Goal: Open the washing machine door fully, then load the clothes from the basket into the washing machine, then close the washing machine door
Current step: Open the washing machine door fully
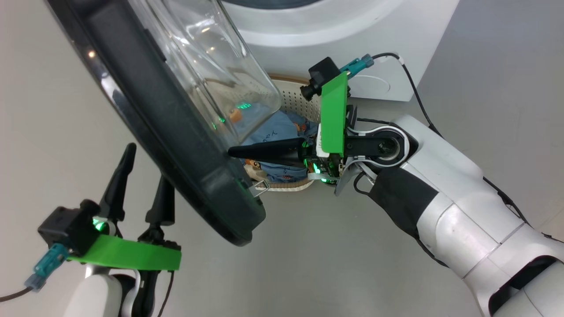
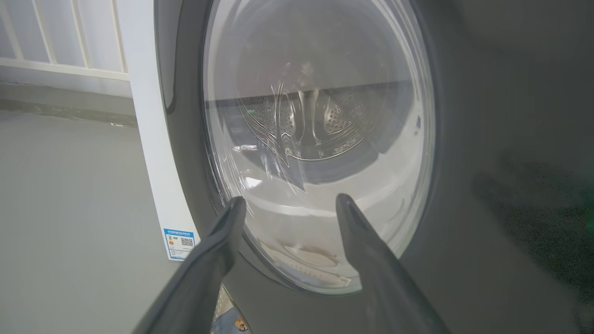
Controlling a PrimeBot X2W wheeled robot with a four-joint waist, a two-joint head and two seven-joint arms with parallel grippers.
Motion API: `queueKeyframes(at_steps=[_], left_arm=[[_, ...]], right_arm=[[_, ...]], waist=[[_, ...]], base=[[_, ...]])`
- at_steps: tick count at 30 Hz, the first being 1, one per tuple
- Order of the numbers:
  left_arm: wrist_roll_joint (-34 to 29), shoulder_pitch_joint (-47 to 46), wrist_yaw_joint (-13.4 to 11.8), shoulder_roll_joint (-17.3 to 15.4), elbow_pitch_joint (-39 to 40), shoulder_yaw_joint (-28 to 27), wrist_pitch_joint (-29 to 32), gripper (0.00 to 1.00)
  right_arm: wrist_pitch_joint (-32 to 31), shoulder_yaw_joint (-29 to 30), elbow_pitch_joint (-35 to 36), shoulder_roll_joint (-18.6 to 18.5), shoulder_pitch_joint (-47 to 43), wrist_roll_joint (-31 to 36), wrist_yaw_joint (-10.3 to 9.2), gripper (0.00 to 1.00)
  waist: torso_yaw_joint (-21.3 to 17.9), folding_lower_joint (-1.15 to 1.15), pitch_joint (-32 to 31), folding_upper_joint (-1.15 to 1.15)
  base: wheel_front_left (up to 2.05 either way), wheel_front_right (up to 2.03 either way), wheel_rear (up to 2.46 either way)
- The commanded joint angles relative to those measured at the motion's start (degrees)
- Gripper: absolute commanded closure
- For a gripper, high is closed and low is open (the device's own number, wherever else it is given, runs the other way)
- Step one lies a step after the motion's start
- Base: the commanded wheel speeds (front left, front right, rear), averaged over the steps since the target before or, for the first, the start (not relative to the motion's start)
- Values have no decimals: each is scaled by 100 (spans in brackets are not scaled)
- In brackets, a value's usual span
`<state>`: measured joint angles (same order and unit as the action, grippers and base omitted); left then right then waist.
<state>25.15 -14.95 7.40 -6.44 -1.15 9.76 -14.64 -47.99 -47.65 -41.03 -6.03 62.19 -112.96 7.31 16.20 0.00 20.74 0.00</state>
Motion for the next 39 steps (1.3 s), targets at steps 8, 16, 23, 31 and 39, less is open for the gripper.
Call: queueKeyframes(at_steps=[8, 16, 23, 31, 39], left_arm=[[-95, 189, 9, -209, 95, -363, -36, 0], [-204, 417, 9, -236, 51, -437, -36, 0], [-250, 676, 9, -265, 29, -626, -36, 0], [-356, 1015, 9, -234, 9, -837, -36, 0], [-443, 1336, 9, -249, 11, -1101, -36, 0]], right_arm=[[408, -266, 569, -184, -432, -519, 18, 100], [947, -498, 1180, -675, -830, -998, 18, 100], [1458, -670, 1805, -1121, -1249, -1403, 18, 100], [2028, -675, 2521, -1546, -1822, -1733, 18, 100], [2542, -422, 3016, -1863, -2505, -1795, 18, 100]], waist=[[-136, 0, -254, 0], [-293, 0, -586, 0], [-465, 0, -907, 0], [-726, 0, -1283, 0], [-1032, 0, -1635, 0]], base=[[0, 0, 0], [0, 0, 0], [0, 0, 0], [0, 0, 0], [0, 0, 0]])
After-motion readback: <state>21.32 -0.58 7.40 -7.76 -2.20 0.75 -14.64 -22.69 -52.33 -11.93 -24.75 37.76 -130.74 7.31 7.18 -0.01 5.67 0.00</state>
